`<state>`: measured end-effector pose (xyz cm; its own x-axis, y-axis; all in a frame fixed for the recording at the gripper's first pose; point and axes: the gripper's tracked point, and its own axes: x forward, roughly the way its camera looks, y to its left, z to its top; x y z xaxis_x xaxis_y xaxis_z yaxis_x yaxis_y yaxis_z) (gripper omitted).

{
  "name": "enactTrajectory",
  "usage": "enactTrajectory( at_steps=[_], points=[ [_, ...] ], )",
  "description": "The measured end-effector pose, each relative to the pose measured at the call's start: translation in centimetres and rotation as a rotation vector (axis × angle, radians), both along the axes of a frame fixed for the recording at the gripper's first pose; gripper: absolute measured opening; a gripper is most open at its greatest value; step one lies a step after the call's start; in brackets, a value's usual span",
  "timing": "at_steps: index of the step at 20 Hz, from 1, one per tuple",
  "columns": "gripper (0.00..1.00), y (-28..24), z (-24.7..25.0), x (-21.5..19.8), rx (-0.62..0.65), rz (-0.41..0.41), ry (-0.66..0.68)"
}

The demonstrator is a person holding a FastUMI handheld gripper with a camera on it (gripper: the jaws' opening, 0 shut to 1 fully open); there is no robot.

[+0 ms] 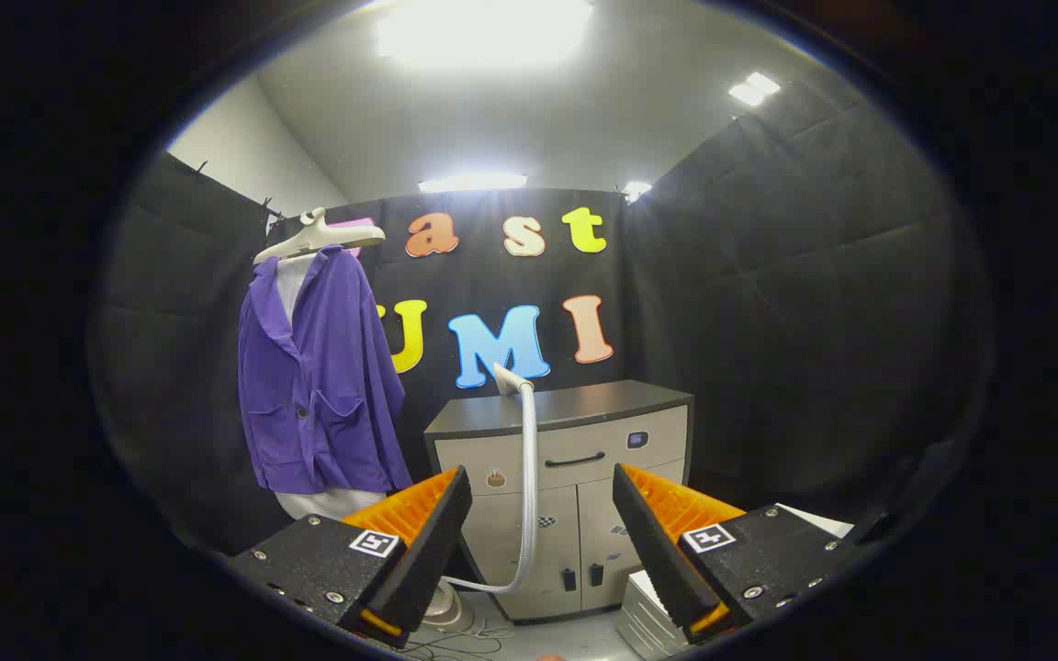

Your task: Iron the clothes twice with a garment steamer, once on the left side and once on the right side.

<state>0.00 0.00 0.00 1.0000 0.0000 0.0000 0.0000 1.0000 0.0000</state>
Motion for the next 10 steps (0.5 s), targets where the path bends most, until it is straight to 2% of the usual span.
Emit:
enactTrajectory(
  at_steps=[10],
  points=[
    [0.96, 0.5, 1.5, 0.3, -0.014, 0.004, -0.025]
  ],
)
